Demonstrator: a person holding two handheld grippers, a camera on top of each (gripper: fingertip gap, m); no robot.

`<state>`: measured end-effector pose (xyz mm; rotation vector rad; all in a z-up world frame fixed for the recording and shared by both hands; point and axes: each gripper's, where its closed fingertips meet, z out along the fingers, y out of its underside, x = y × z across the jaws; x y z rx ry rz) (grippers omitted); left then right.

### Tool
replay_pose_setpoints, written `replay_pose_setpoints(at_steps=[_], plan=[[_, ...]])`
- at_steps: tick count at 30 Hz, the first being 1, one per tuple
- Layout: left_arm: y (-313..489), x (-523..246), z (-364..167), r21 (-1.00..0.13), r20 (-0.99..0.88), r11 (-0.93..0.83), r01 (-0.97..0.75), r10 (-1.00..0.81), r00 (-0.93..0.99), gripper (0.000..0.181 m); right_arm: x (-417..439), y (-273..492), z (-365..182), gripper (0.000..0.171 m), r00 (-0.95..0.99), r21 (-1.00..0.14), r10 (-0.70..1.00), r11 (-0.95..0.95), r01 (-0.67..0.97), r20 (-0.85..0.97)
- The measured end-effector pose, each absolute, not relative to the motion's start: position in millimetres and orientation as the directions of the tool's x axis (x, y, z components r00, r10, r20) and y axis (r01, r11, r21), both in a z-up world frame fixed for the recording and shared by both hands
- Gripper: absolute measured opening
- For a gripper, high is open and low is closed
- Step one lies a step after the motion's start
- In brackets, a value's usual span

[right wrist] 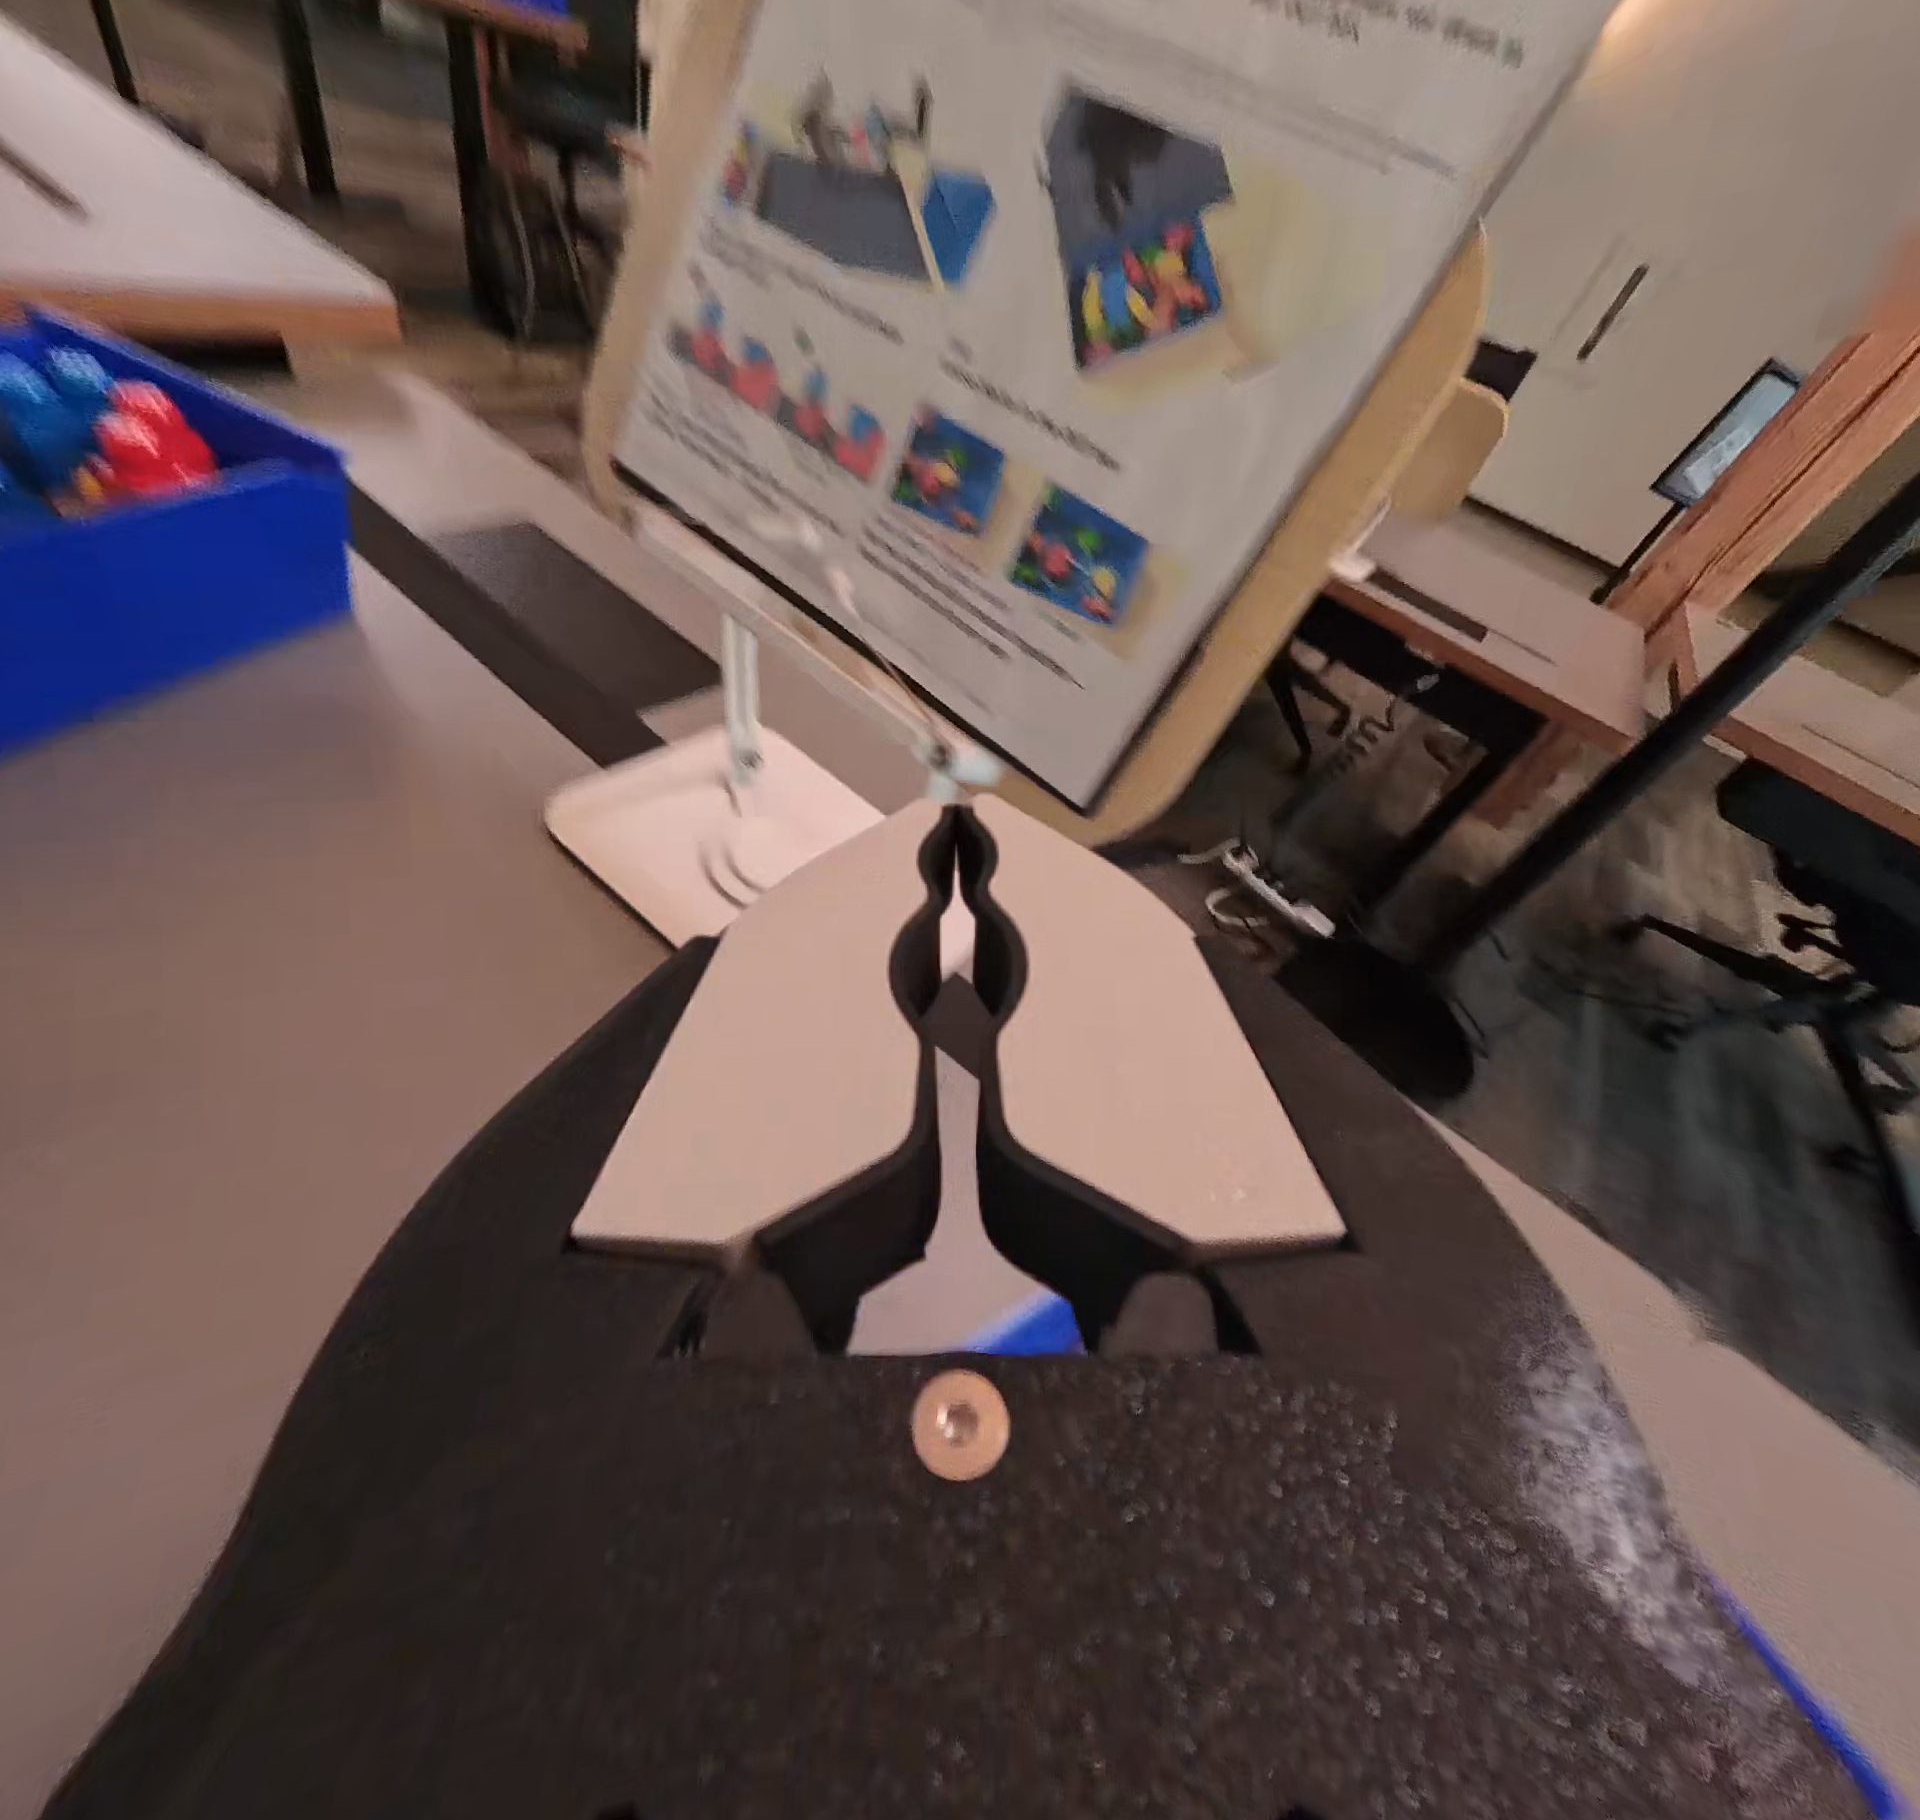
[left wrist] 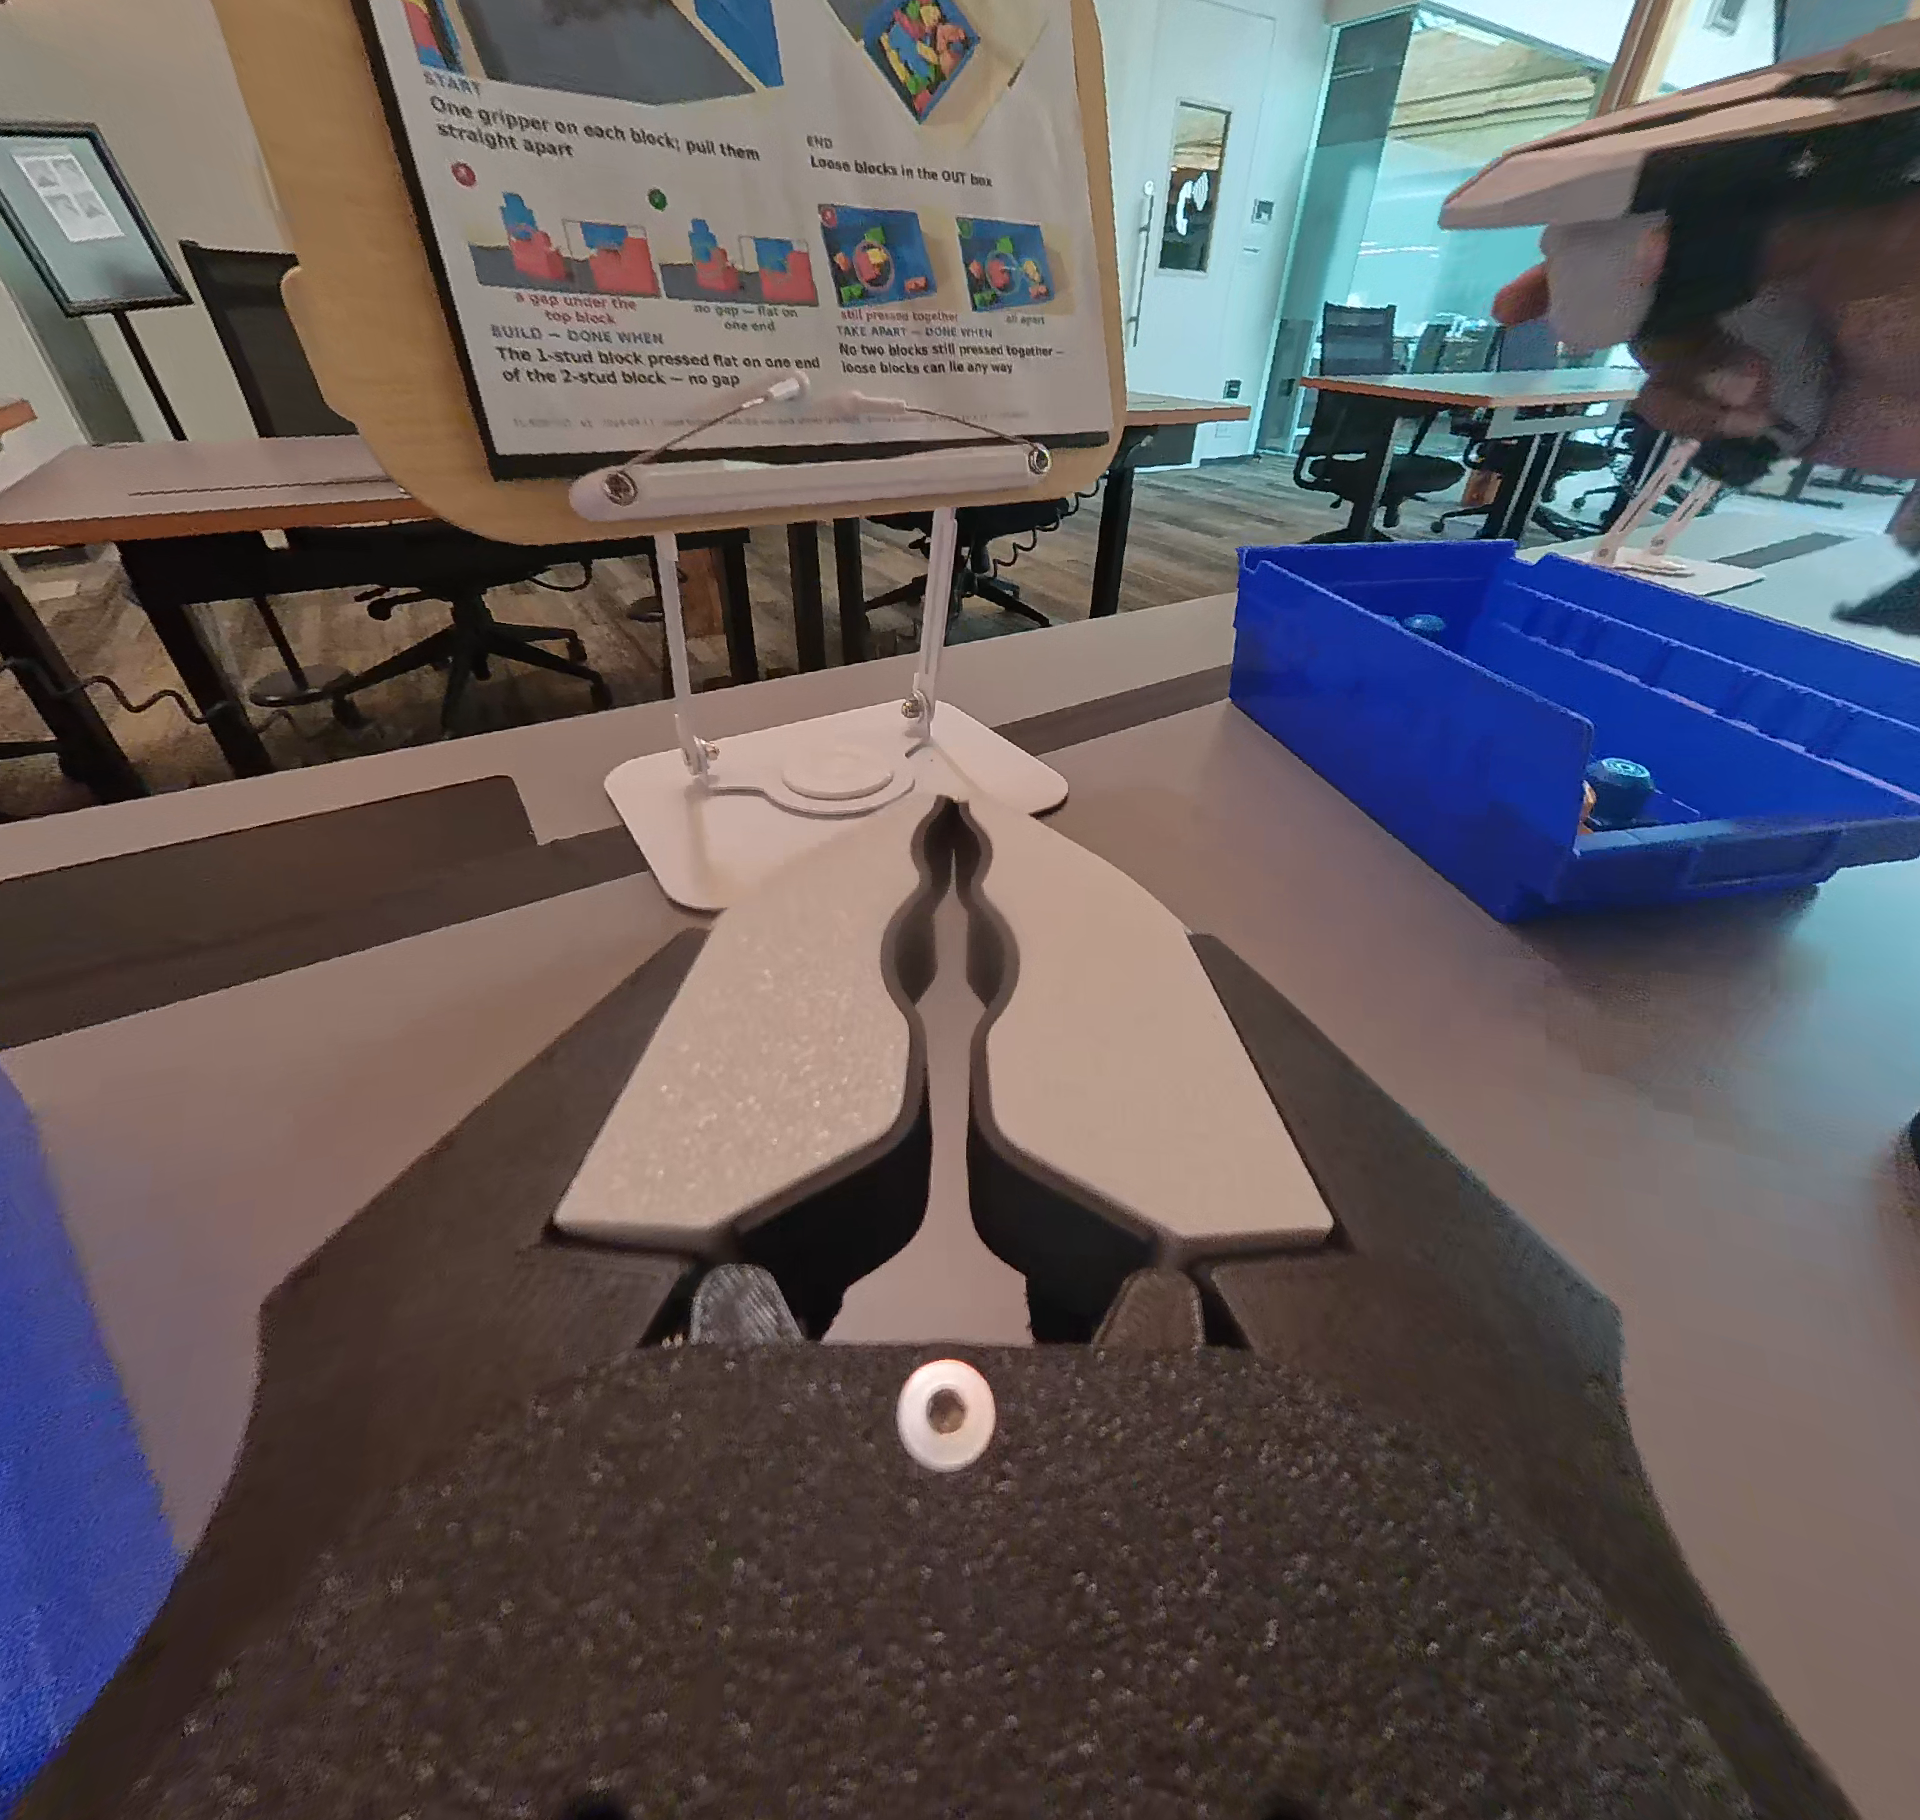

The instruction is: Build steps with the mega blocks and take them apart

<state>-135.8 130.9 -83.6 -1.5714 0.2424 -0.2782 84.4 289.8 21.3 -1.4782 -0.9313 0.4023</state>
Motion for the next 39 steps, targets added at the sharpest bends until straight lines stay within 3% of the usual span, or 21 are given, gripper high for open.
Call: replay_pose_setpoints(at_steps=[4,10,14,19,24,31,39], plan=[[129,-139,-77,-1.0,0.015,0.001,0.016,-0.315,0.949,0.0,42,235,14,0.0,0.629,-0.983,0.76,0.074,0.167,0.164],[124,-145,-64,-0.999,-0.004,0.035,0.007,-0.301,0.954,0.0,4,175,-45,0.0,0.623,-0.995,0.782,-0.043,0.085,0.019],[115,-164,-41,-0.997,-0.014,0.079,0.006,-0.251,0.968,0.0,0,164,-83,0.0,0.618,-0.998,0.786,-0.027,0.06,0.016],[97,-231,-17,-0.994,-0.079,0.081,-0.076,-0.04,0.996,0.0,7,166,-78,0.0,0.6,-0.995,0.794,0.065,0.08,0.101],[71,-335,-44,-0.986,-0.134,-0.137,-0.099,0.276,0.952,0.043,10,164,-74,0.0,0.581,-0.997,0.811,0.047,0.053,0.069],[59,-404,-130,-0.904,-0.122,-0.422,0.071,0.411,0.903,0.076,0,152,-77,0.0,0.535,-0.994,0.839,0.061,0.087,0.098],[61,-424,-166,-0.792,-0.237,-0.603,0.092,0.443,0.865,0.058,-10,145,-87,0.0,0.495,-0.988,0.86,0.067,0.136,0.126]])
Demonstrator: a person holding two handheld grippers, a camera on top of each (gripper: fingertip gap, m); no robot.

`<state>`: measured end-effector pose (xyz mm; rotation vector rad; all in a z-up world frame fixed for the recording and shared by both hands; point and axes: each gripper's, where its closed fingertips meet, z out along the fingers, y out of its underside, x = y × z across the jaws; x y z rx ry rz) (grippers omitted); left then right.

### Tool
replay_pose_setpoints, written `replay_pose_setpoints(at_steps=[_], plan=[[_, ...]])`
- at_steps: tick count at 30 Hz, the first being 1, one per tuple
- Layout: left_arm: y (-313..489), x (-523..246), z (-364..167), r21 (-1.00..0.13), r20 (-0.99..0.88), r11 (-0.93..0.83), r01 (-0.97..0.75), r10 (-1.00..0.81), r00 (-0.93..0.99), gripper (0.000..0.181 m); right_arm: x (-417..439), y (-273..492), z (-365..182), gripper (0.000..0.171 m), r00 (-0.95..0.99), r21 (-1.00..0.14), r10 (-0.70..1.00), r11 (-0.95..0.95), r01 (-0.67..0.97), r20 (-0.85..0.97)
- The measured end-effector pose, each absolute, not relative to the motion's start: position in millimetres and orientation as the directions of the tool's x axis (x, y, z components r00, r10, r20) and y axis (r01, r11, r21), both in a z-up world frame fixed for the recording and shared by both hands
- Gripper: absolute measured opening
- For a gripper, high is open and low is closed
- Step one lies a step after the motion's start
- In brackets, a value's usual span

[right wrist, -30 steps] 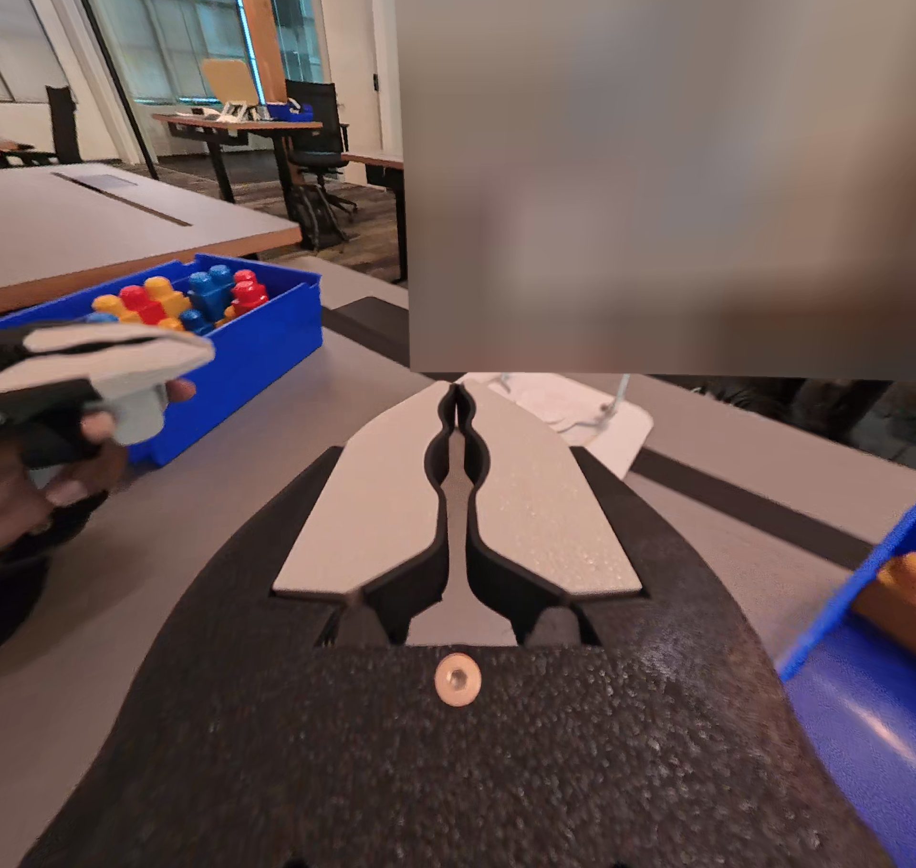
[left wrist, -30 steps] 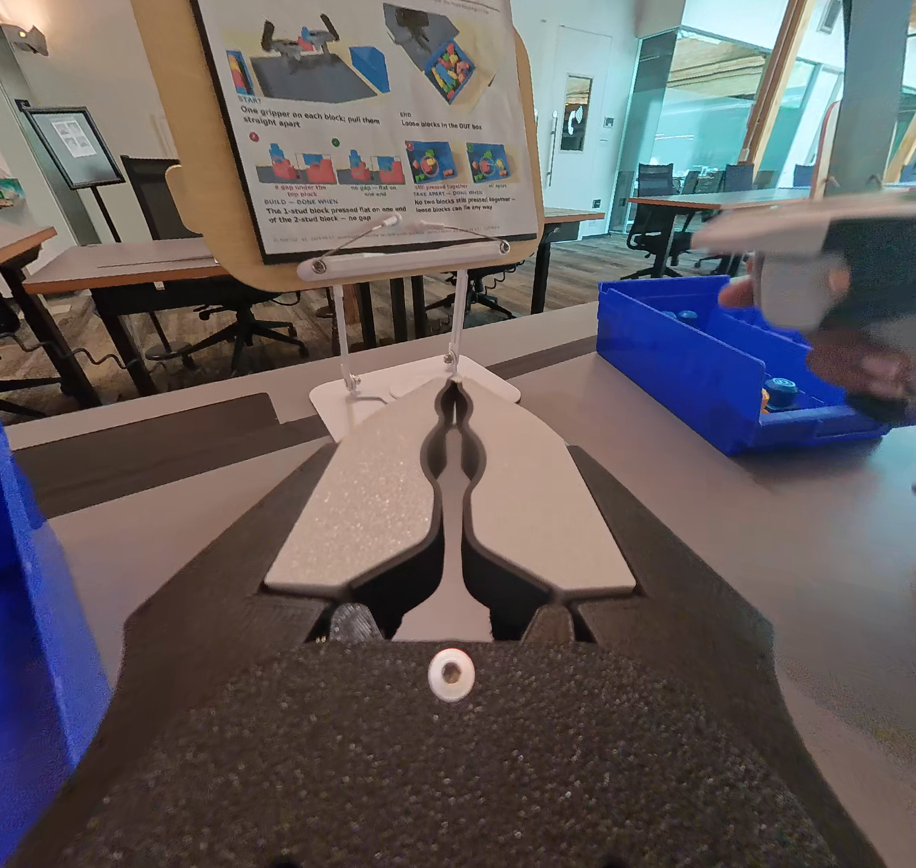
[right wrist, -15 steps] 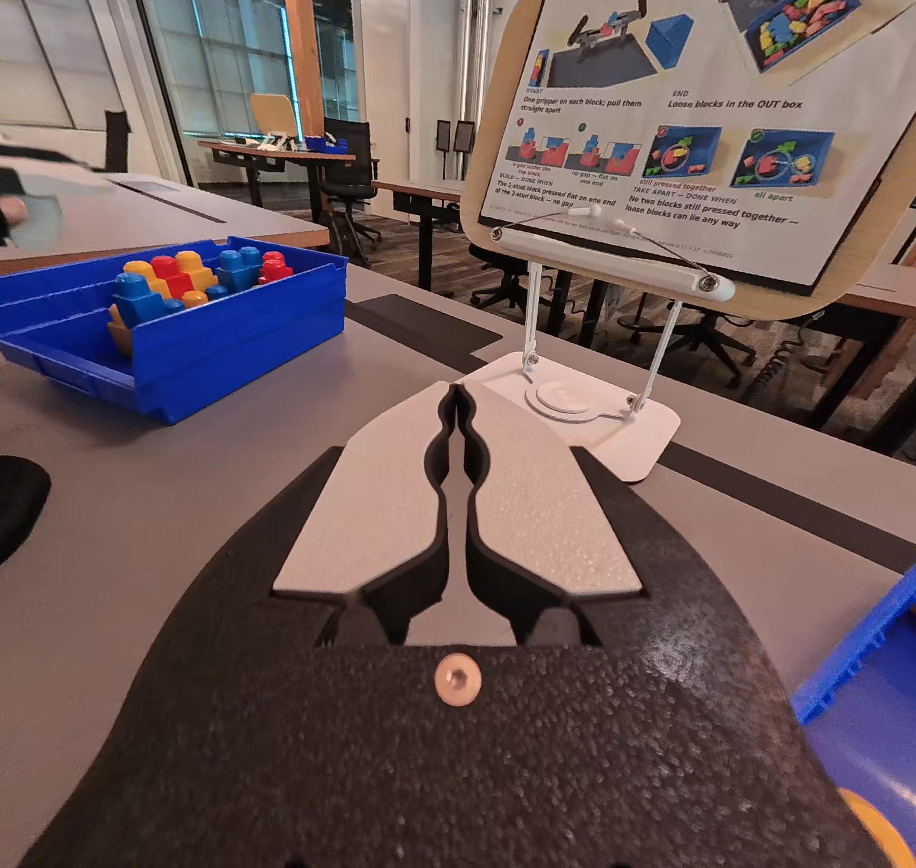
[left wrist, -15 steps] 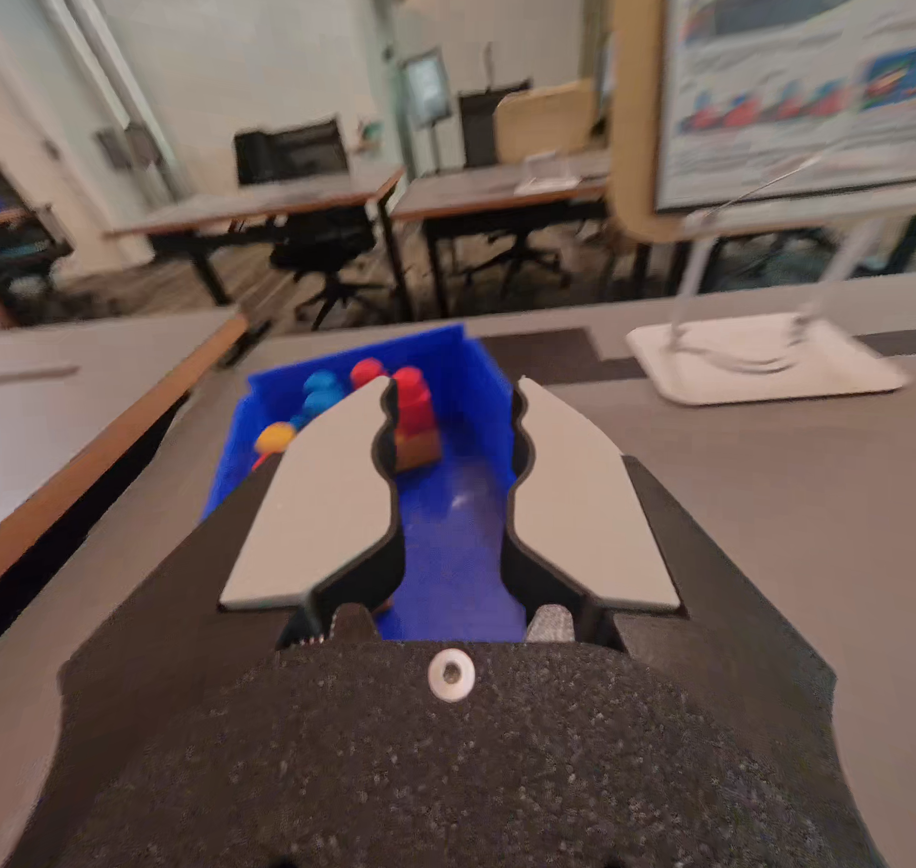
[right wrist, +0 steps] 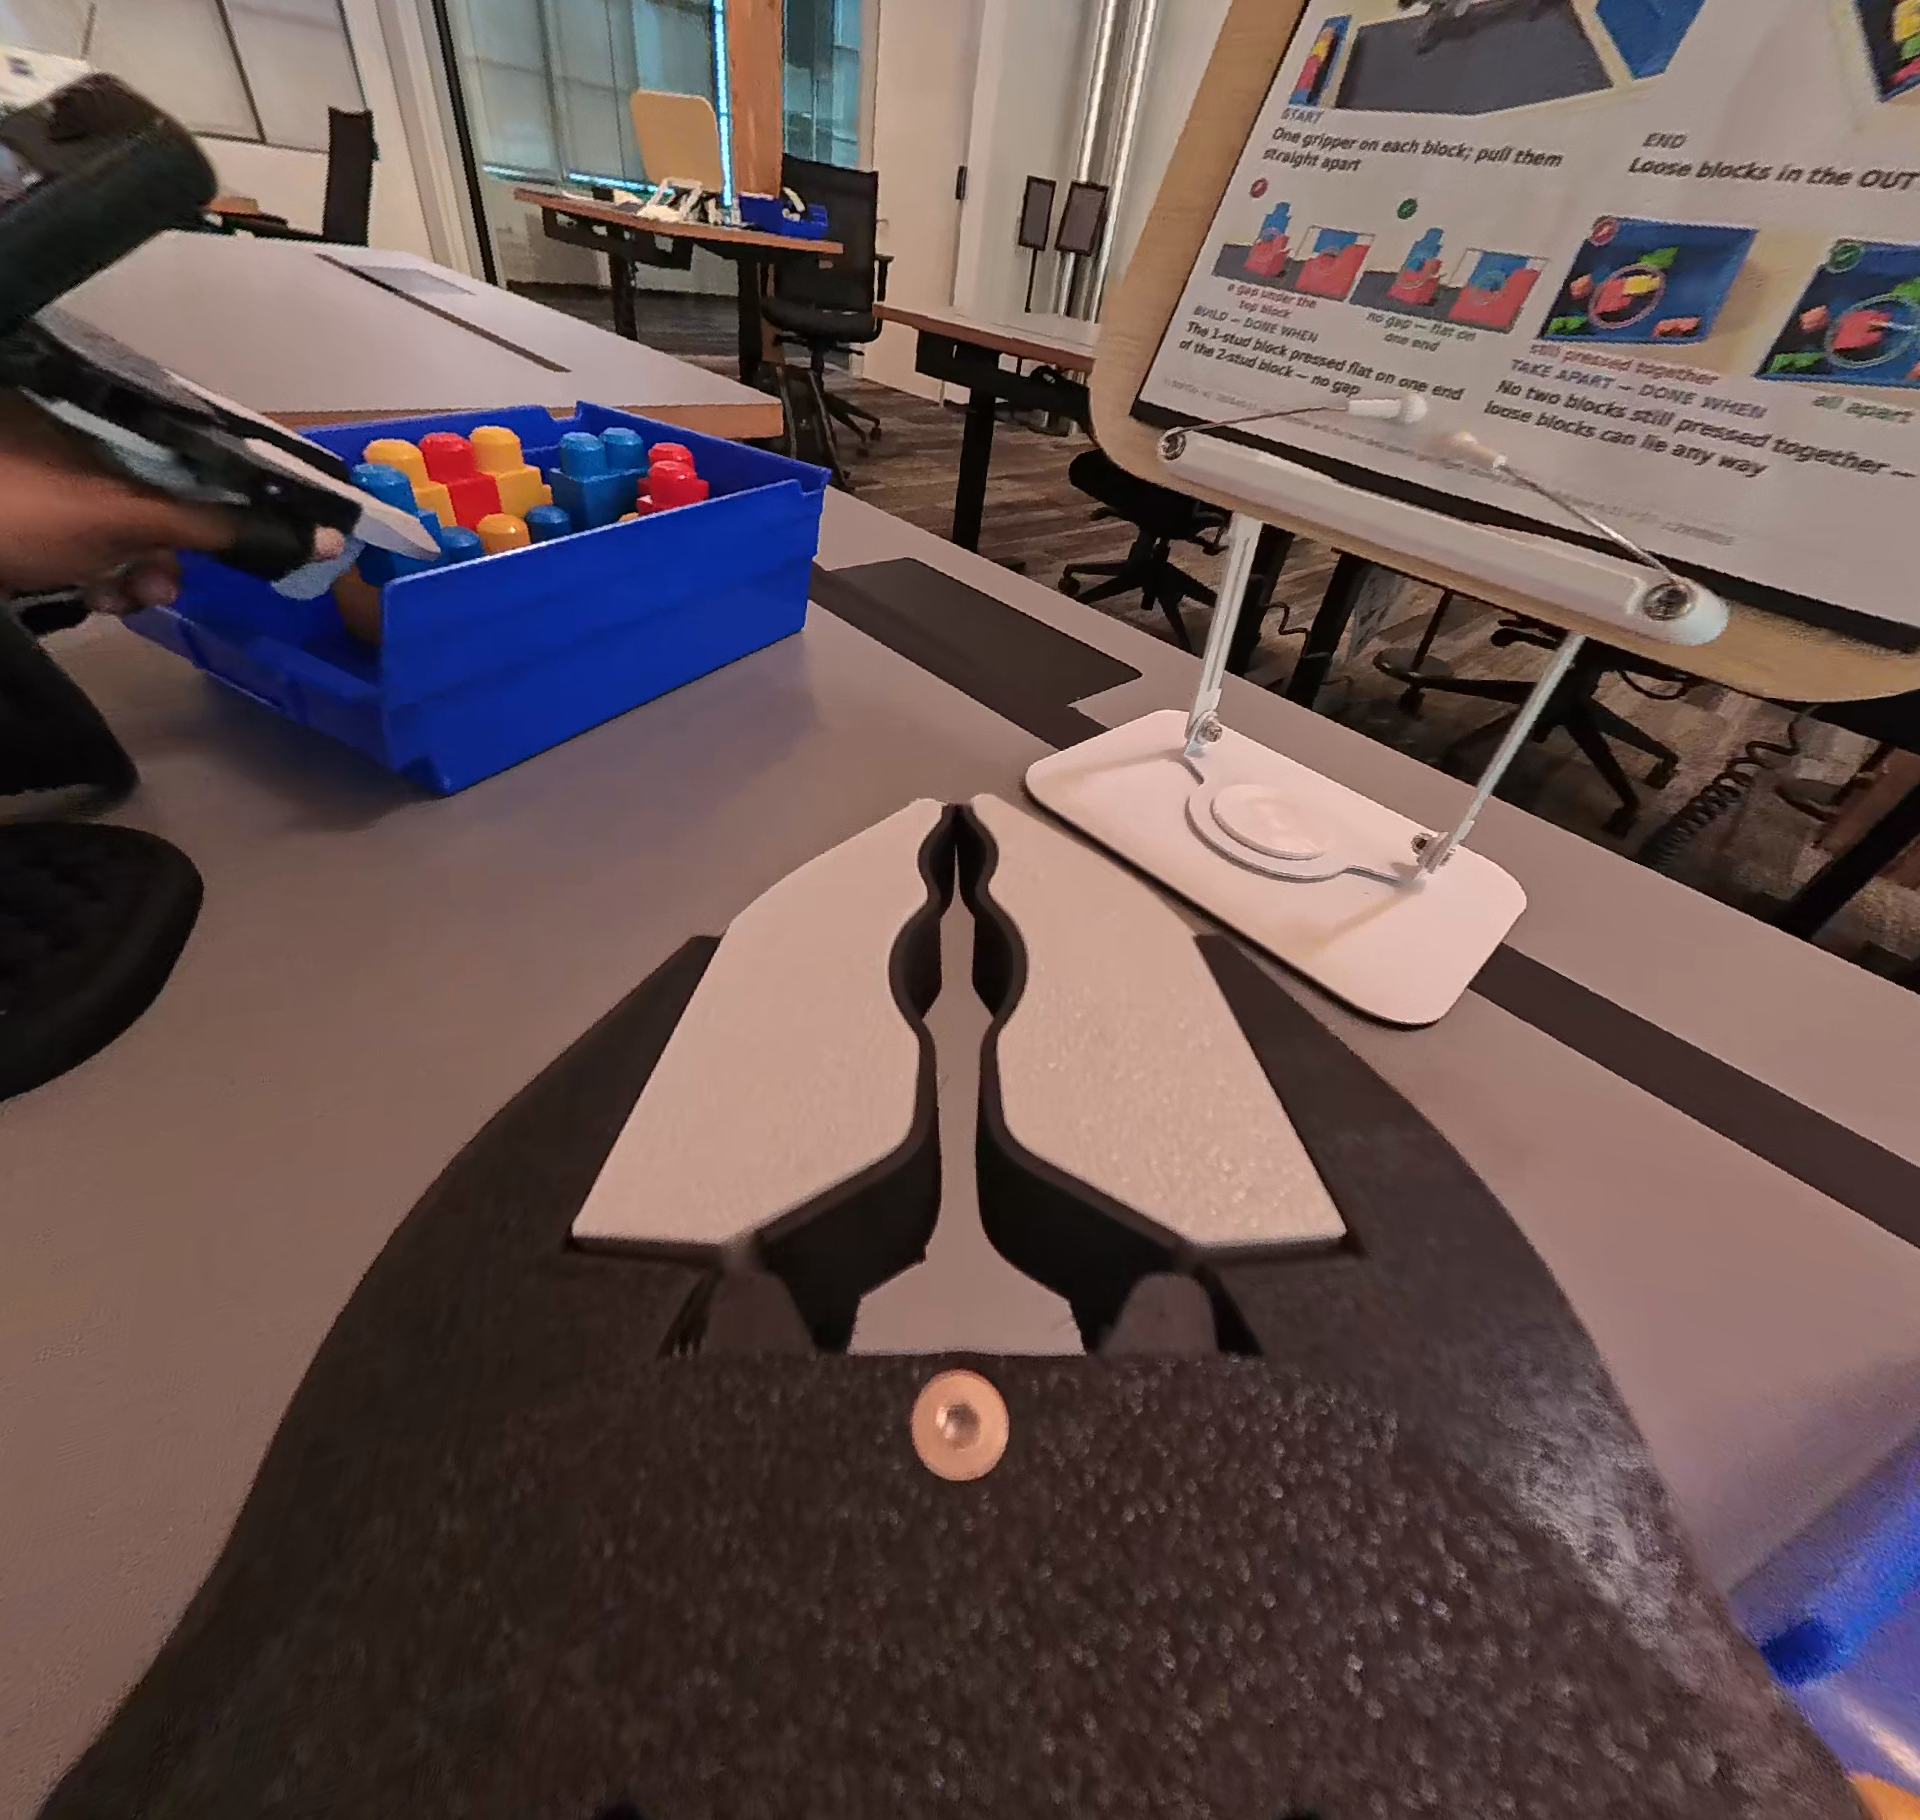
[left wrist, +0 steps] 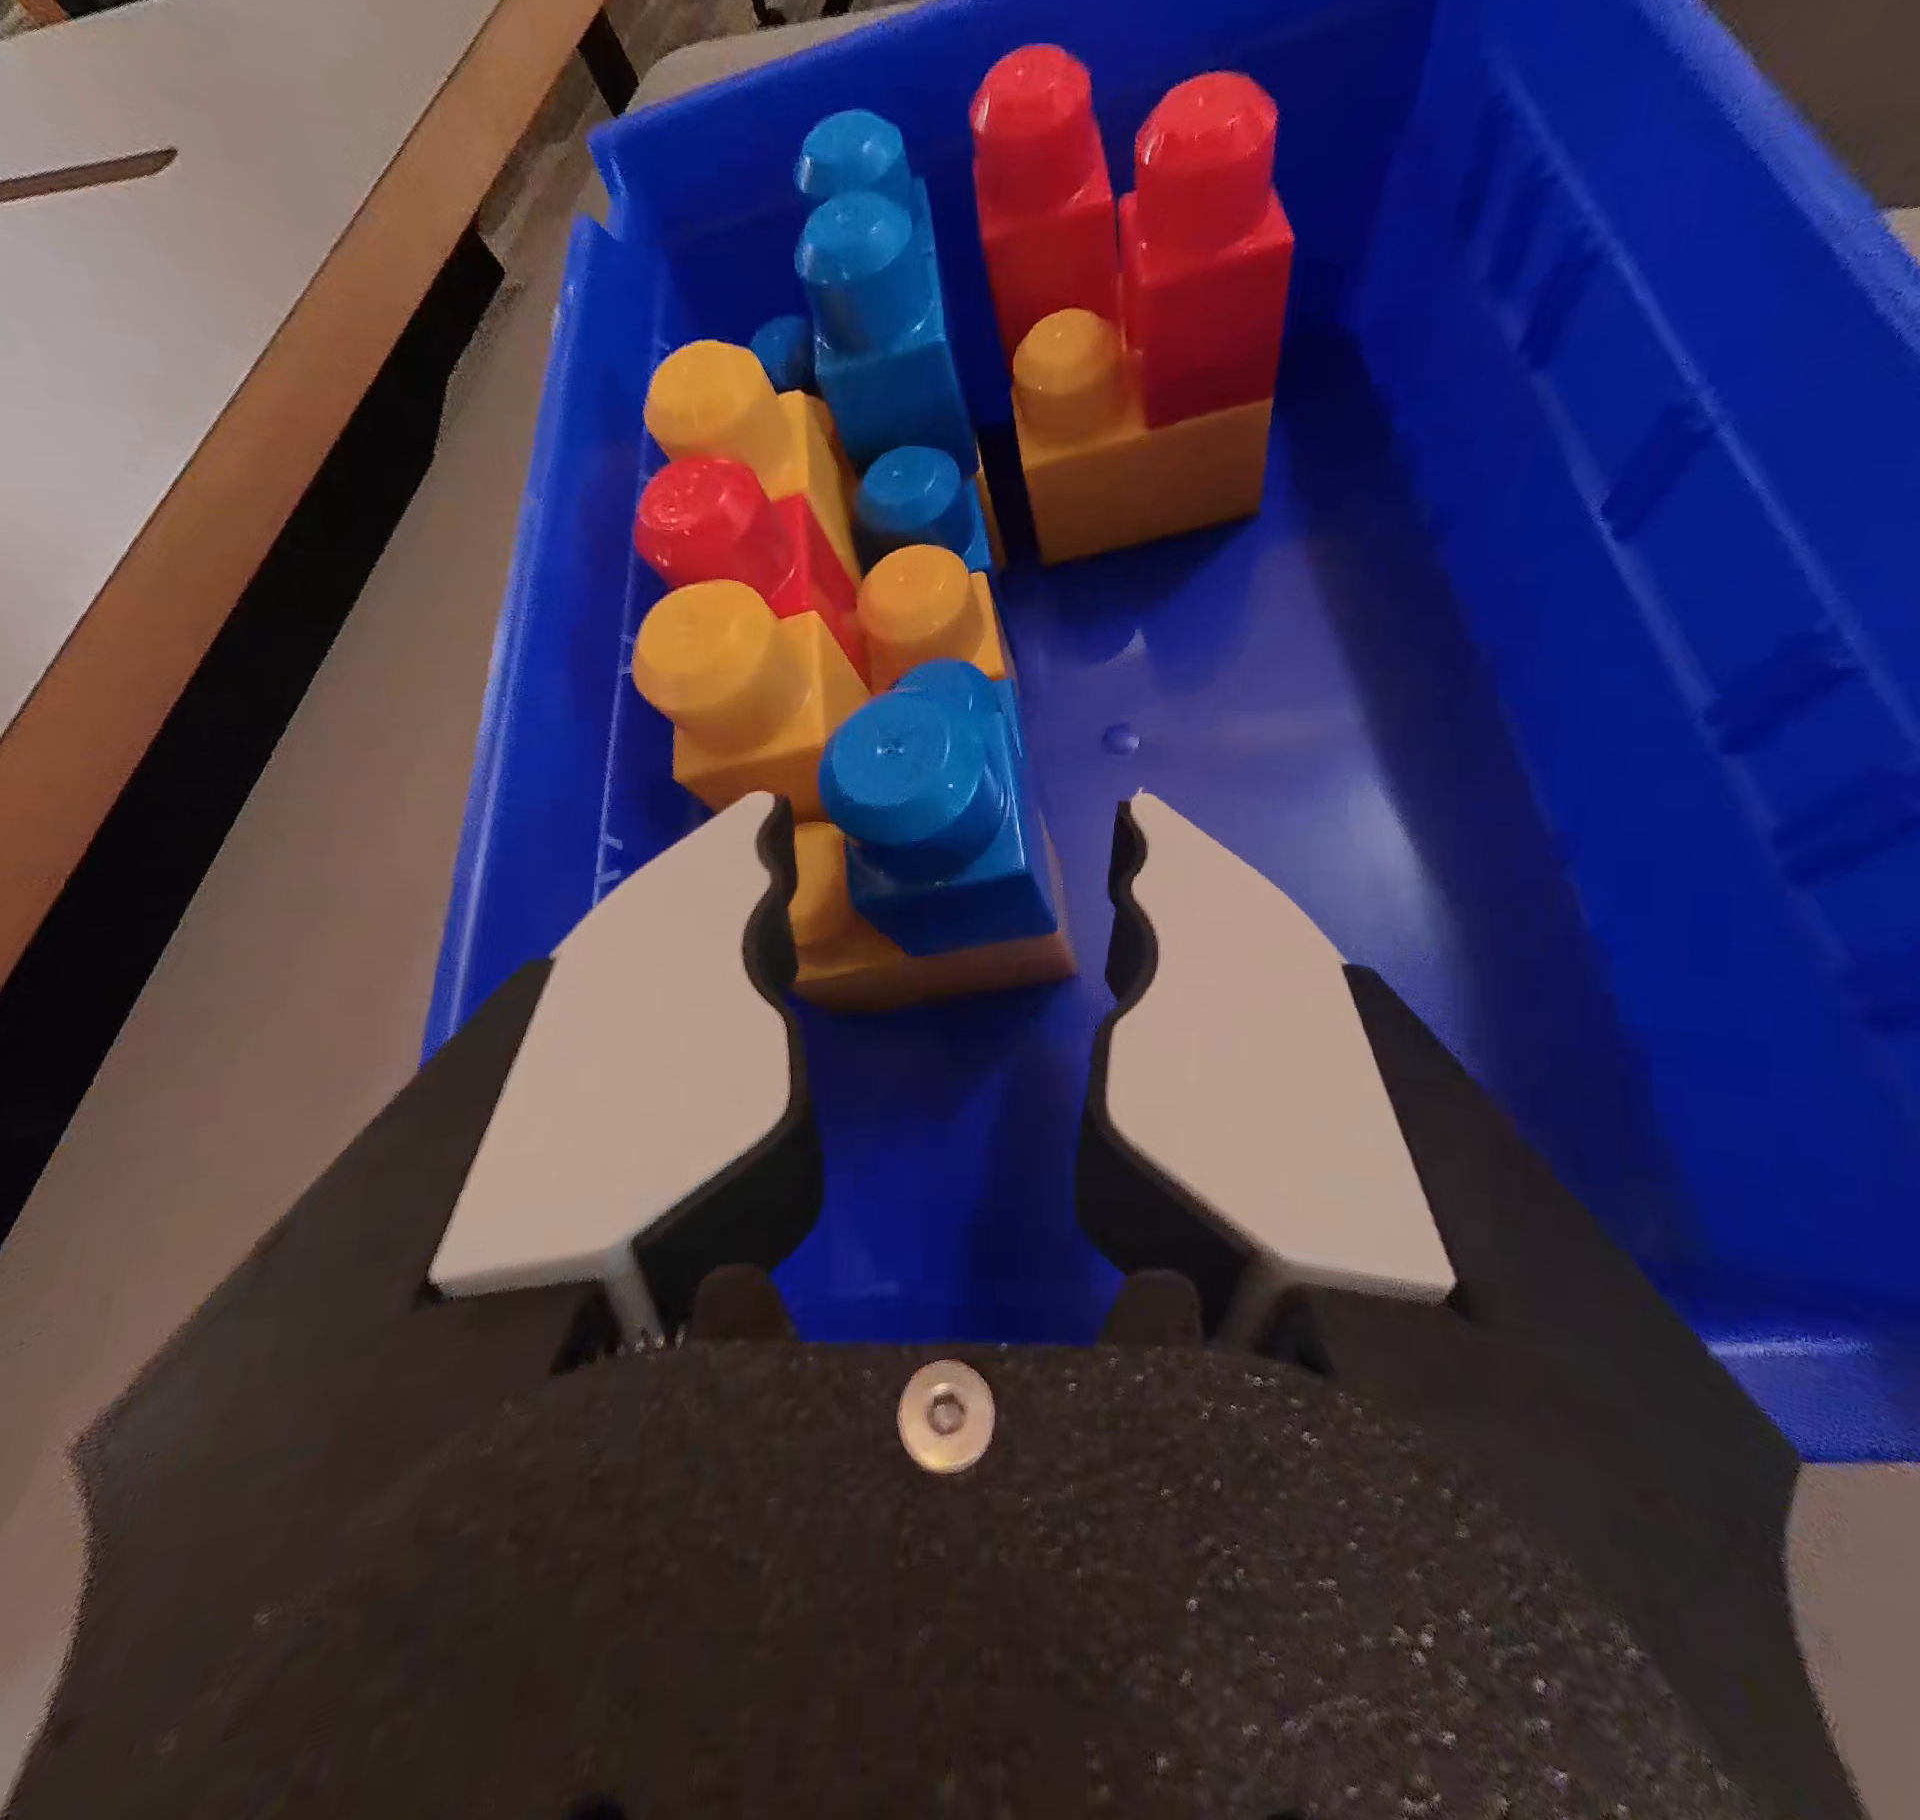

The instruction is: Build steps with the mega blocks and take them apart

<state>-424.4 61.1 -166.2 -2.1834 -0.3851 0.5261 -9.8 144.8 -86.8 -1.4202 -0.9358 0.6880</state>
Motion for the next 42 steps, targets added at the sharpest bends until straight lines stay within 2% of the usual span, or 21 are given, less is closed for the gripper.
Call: replay_pose_setpoints(at_steps=[3,4,5,12,17,20,24,26,28,30,32,38,39,40,42], plan=[[60,-429,-184,-0.725,-0.299,-0.685,0.078,0.415,0.859,0.058,-13,142,-90,0.0,0.482,-0.986,0.865,0.071,0.152,0.136],[58,-433,-183,-0.713,-0.349,-0.699,0.048,0.414,0.841,0.047,-13,142,-90,0.0,0.48,-0.985,0.866,0.072,0.154,0.138],[58,-432,-183,-0.707,-0.354,-0.706,0.038,0.4,0.846,0.044,-14,141,-90,0.0,0.477,-0.985,0.867,0.074,0.155,0.14],[53,-416,-149,-0.76,-0.382,-0.649,-0.047,0.386,0.84,0.042,-14,139,-88,0.0,0.469,-0.985,0.871,0.084,0.151,0.146],[61,-363,-78,-0.872,-0.382,-0.442,-0.212,0.341,0.859,0.041,-18,134,-88,0.0,0.444,-0.985,0.883,0.1,0.144,0.155],[70,-319,-41,-0.892,-0.412,-0.316,-0.322,0.277,0.868,0.041,-21,131,-93,0.0,0.428,-0.979,0.887,0.109,0.172,0.174],[93,-235,-19,-0.932,-0.341,-0.14,-0.334,0.029,0.939,0.041,-25,127,-97,0.008,0.409,-0.968,0.887,0.137,0.212,0.216],[104,-192,-20,-0.947,-0.295,-0.094,-0.306,-0.118,0.948,0.041,-25,126,-95,0.018,0.412,-0.964,0.88,0.159,0.215,0.237],[112,-152,-25,-0.963,-0.232,-0.074,-0.258,-0.251,0.94,0.041,-27,125,-94,0.035,0.415,-0.957,0.871,0.181,0.228,0.264],[118,-120,-36,-0.965,-0.213,-0.072,-0.251,-0.342,0.915,0.041,-30,124,-98,0.054,0.406,-0.945,0.867,0.188,0.268,0.288],[121,-95,-53,-0.964,-0.211,-0.065,-0.257,-0.394,0.894,0.041,-35,121,-105,0.062,0.393,-0.933,0.866,0.197,0.301,0.31],[112,-49,-92,-0.976,-0.136,-0.085,-0.202,-0.489,0.862,0.041,-48,116,-140,0.062,0.357,-0.884,0.861,0.196,0.423,0.362],[110,-44,-95,-0.973,-0.139,-0.091,-0.212,-0.502,0.853,0.041,-48,119,-144,0.056,0.371,-0.877,0.849,0.196,0.438,0.376],[108,-40,-96,-0.974,-0.127,-0.096,-0.204,-0.514,0.848,0.041,-48,120,-144,0.041,0.384,-0.875,0.836,0.21,0.436,0.392],[106,-38,-97,-0.977,-0.133,-0.078,-0.2,-0.515,0.847,0.041,-47,119,-144,0.036,0.38,-0.876,0.835,0.225,0.427,0.399]])
